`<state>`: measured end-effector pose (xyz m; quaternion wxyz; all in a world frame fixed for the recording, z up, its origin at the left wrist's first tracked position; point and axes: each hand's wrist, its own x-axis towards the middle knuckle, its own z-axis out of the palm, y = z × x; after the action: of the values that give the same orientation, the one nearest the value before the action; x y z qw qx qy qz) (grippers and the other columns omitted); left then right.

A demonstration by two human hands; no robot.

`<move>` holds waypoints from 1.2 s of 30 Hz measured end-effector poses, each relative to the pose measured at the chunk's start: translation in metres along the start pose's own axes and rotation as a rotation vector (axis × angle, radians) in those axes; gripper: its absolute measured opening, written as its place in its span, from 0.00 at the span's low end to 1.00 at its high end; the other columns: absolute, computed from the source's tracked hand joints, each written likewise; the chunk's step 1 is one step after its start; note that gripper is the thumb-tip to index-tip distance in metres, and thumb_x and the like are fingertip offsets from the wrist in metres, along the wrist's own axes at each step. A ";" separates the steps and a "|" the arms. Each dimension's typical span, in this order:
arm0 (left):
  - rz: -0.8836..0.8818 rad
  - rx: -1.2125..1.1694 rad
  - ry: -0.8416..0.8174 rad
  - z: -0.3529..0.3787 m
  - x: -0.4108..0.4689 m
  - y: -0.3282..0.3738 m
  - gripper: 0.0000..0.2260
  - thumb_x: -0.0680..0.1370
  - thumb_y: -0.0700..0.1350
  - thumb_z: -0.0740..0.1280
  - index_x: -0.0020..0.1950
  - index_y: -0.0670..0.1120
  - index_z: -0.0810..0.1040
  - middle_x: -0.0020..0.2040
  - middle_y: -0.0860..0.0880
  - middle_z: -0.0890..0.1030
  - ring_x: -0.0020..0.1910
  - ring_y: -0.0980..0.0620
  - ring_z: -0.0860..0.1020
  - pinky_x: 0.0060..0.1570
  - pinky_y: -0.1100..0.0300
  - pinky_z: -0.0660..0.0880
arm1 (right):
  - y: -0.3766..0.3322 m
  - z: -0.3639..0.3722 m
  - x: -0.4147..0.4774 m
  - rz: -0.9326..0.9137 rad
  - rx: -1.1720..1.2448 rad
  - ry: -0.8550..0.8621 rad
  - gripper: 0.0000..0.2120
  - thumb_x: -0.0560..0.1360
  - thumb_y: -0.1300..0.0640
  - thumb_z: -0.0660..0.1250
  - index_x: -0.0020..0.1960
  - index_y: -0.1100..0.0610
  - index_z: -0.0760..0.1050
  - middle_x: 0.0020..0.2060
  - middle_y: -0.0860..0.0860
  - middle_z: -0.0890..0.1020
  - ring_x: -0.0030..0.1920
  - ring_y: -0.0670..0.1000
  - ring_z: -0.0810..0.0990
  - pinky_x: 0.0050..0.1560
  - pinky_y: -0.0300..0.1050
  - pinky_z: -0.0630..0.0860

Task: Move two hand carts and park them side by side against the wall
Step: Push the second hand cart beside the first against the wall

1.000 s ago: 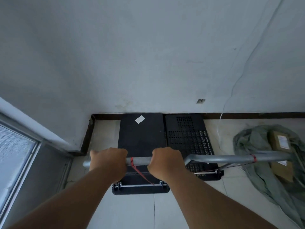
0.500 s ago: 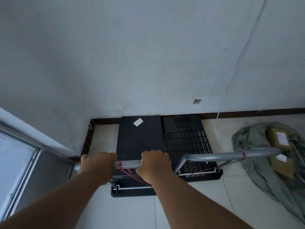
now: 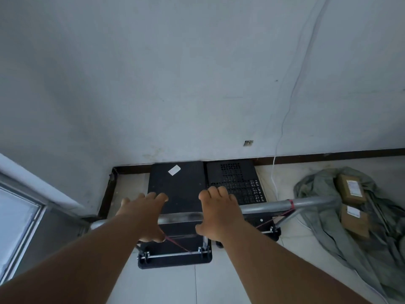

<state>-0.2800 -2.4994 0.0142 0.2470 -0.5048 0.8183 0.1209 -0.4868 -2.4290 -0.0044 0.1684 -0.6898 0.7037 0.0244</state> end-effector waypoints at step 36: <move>-0.060 -0.202 0.231 0.009 0.045 0.335 0.30 0.77 0.35 0.75 0.73 0.52 0.65 0.67 0.50 0.71 0.65 0.42 0.72 0.61 0.46 0.73 | 0.288 -0.017 -0.083 0.166 -0.047 -0.045 0.20 0.79 0.49 0.65 0.69 0.49 0.66 0.64 0.50 0.73 0.65 0.57 0.69 0.66 0.58 0.69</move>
<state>-0.5906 -2.3750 -0.0342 0.1026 -0.5617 0.8095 0.1366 -0.7726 -2.3398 -0.0228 0.1656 -0.6321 0.7537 0.0701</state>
